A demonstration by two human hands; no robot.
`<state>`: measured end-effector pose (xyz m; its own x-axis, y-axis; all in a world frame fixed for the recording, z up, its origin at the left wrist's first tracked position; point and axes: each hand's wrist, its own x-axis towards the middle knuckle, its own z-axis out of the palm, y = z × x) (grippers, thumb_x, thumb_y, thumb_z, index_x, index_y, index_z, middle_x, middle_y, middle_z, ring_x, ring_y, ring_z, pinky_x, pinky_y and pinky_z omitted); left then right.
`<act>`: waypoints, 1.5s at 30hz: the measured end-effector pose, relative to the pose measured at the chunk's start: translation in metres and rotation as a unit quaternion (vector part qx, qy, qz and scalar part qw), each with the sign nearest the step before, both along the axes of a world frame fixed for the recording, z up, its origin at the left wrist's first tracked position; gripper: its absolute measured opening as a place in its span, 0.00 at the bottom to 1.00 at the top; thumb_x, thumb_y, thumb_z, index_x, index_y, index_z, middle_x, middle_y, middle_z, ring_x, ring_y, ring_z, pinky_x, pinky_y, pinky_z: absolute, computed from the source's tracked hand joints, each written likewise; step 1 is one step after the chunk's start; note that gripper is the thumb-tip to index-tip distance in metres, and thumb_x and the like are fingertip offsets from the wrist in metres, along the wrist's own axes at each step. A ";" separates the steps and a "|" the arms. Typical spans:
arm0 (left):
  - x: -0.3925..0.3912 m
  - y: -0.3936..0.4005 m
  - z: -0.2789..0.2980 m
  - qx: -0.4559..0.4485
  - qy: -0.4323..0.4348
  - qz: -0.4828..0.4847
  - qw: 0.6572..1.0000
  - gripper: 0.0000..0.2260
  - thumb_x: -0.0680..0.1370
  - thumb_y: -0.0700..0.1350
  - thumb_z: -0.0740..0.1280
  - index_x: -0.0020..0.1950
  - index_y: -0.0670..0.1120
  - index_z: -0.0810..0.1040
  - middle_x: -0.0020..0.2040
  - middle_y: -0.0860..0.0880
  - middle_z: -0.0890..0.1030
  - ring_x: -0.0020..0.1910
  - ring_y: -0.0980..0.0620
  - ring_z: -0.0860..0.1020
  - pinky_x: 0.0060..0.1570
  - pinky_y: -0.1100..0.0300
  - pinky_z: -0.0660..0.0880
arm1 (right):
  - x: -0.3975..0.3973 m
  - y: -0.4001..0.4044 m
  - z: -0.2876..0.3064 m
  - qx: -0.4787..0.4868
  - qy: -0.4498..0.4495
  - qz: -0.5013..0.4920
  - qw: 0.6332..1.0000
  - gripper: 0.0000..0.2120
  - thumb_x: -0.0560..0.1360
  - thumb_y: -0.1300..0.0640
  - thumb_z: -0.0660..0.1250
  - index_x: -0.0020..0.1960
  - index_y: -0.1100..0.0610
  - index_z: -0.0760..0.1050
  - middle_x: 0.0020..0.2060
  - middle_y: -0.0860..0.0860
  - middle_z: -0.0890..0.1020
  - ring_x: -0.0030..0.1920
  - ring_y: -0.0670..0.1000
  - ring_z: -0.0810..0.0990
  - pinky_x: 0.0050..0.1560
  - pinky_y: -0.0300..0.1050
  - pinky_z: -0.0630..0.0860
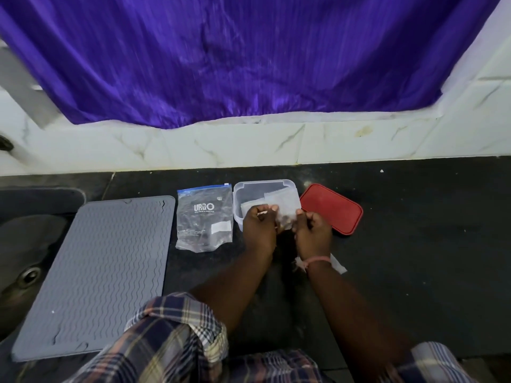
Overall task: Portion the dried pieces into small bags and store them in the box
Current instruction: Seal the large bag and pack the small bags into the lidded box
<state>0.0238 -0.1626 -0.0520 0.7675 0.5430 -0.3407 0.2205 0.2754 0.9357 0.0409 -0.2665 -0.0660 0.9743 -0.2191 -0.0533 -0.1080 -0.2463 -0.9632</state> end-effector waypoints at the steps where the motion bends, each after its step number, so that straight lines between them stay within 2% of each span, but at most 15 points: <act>1: 0.005 0.007 0.004 -0.015 -0.008 0.020 1.000 0.04 0.80 0.45 0.71 0.46 0.47 0.80 0.43 0.43 0.85 0.40 0.45 0.83 0.44 0.49 0.82 | 0.008 0.006 0.006 0.012 0.006 -0.009 1.000 0.12 0.79 0.50 0.67 0.38 0.53 0.78 0.33 0.50 0.82 0.36 0.51 0.80 0.41 0.48 0.77; 4: 0.013 0.029 0.012 0.082 0.033 0.092 0.992 0.06 0.83 0.46 0.66 0.48 0.49 0.80 0.46 0.48 0.86 0.43 0.46 0.83 0.47 0.54 0.79 | 0.039 0.023 0.023 -0.003 0.062 -0.021 0.998 0.08 0.79 0.54 0.67 0.44 0.56 0.81 0.39 0.53 0.85 0.43 0.55 0.84 0.44 0.47 0.79; 7: 0.006 0.049 0.008 0.182 0.115 0.112 0.970 0.04 0.81 0.43 0.66 0.54 0.48 0.79 0.53 0.48 0.84 0.51 0.49 0.80 0.57 0.58 0.75 | 0.069 0.034 0.037 -0.163 0.148 0.028 0.975 0.11 0.78 0.58 0.67 0.56 0.63 0.81 0.53 0.59 0.84 0.56 0.61 0.83 0.46 0.43 0.74; 9: 0.004 0.061 0.001 0.178 0.144 0.076 0.971 0.07 0.79 0.44 0.70 0.57 0.50 0.78 0.57 0.46 0.83 0.54 0.47 0.82 0.60 0.51 0.79 | 0.079 0.042 0.044 -0.285 0.194 0.088 0.935 0.17 0.79 0.57 0.65 0.64 0.64 0.76 0.62 0.60 0.80 0.63 0.60 0.79 0.53 0.46 0.76; 12: 0.005 0.072 -0.006 0.167 0.179 0.031 0.969 0.13 0.75 0.47 0.73 0.58 0.54 0.75 0.58 0.44 0.81 0.52 0.44 0.83 0.56 0.45 0.82 | 0.087 0.053 0.049 -0.397 0.196 0.149 0.884 0.20 0.83 0.53 0.57 0.69 0.64 0.72 0.67 0.61 0.77 0.67 0.59 0.76 0.64 0.47 0.73; 16: 0.009 0.078 -0.011 0.150 0.195 0.019 0.969 0.15 0.73 0.45 0.73 0.57 0.52 0.75 0.51 0.45 0.83 0.50 0.42 0.83 0.53 0.43 0.83 | 0.101 0.062 0.063 -0.413 0.266 0.278 0.825 0.22 0.83 0.57 0.59 0.75 0.65 0.64 0.71 0.60 0.72 0.70 0.58 0.72 0.56 0.32 0.75; 17: 0.009 0.077 -0.012 0.142 0.200 0.021 0.969 0.14 0.72 0.45 0.73 0.55 0.53 0.74 0.50 0.46 0.84 0.49 0.42 0.83 0.53 0.43 0.83 | 0.102 0.064 0.067 -0.409 0.296 0.298 0.810 0.26 0.82 0.56 0.61 0.77 0.64 0.61 0.73 0.58 0.70 0.71 0.58 0.71 0.59 0.35 0.74; 20: 0.008 0.073 -0.013 0.137 0.204 0.034 0.969 0.12 0.72 0.47 0.72 0.53 0.53 0.75 0.48 0.46 0.84 0.48 0.43 0.84 0.53 0.43 0.83 | 0.104 0.068 0.057 -0.459 0.250 0.272 0.808 0.25 0.78 0.51 0.68 0.70 0.62 0.71 0.67 0.58 0.77 0.65 0.58 0.77 0.63 0.47 0.74; 22: 0.005 0.067 -0.008 0.145 0.199 0.049 0.968 0.11 0.74 0.46 0.71 0.54 0.51 0.75 0.50 0.46 0.84 0.50 0.44 0.83 0.55 0.45 0.81 | 0.098 0.071 0.054 -0.508 0.152 0.222 0.819 0.16 0.79 0.55 0.65 0.64 0.61 0.78 0.62 0.58 0.81 0.62 0.58 0.80 0.60 0.49 0.77; 25: 0.003 0.060 -0.004 0.162 0.193 0.060 0.966 0.13 0.77 0.45 0.69 0.61 0.46 0.75 0.55 0.43 0.82 0.54 0.42 0.81 0.58 0.47 0.79 | 0.096 0.080 0.051 -0.554 0.070 0.241 0.794 0.14 0.79 0.60 0.63 0.62 0.60 0.79 0.60 0.57 0.83 0.61 0.57 0.81 0.59 0.50 0.77; 30: 0.000 0.057 -0.005 0.160 0.199 0.051 0.965 0.14 0.79 0.44 0.68 0.64 0.43 0.74 0.60 0.41 0.81 0.59 0.41 0.80 0.58 0.51 0.76 | 0.090 0.078 0.035 -0.520 0.221 0.352 0.746 0.27 0.76 0.54 0.70 0.71 0.63 0.71 0.65 0.60 0.78 0.65 0.61 0.77 0.65 0.53 0.75; 33: 0.000 0.058 -0.004 0.149 0.201 0.049 0.967 0.12 0.80 0.45 0.67 0.62 0.44 0.74 0.60 0.41 0.81 0.59 0.41 0.79 0.60 0.50 0.76 | 0.093 0.070 0.025 -0.442 0.197 0.303 0.821 0.21 0.77 0.55 0.69 0.66 0.64 0.75 0.60 0.60 0.81 0.61 0.60 0.80 0.61 0.50 0.77; 37: 0.000 0.056 -0.001 0.148 0.186 0.066 0.969 0.12 0.80 0.46 0.68 0.60 0.44 0.73 0.58 0.41 0.81 0.58 0.41 0.80 0.57 0.52 0.75 | 0.092 0.060 0.031 -0.389 0.060 0.201 0.897 0.12 0.78 0.55 0.64 0.55 0.62 0.81 0.51 0.59 0.84 0.53 0.59 0.83 0.52 0.47 0.78; 41: -0.006 0.047 0.008 0.200 0.180 0.088 0.959 0.12 0.80 0.47 0.68 0.59 0.42 0.73 0.59 0.40 0.80 0.58 0.39 0.79 0.61 0.47 0.76 | 0.060 0.031 0.023 -0.339 -0.080 0.091 0.933 0.12 0.77 0.54 0.59 0.53 0.60 0.77 0.44 0.58 0.82 0.45 0.59 0.81 0.42 0.48 0.75; 45: -0.017 0.032 0.017 0.250 0.195 0.045 0.947 0.12 0.81 0.50 0.62 0.58 0.43 0.77 0.57 0.41 0.83 0.57 0.38 0.81 0.58 0.48 0.76 | 0.015 -0.010 -0.012 -0.372 0.014 0.065 0.926 0.10 0.78 0.55 0.61 0.52 0.61 0.75 0.46 0.58 0.80 0.47 0.58 0.79 0.45 0.50 0.74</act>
<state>0.0067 -0.1304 -0.0348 0.5802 0.7680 -0.2713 0.5723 -0.1474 0.8067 0.0559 -0.2763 -0.0778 0.9955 -0.0869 0.0391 -0.0541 -0.8534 -0.5185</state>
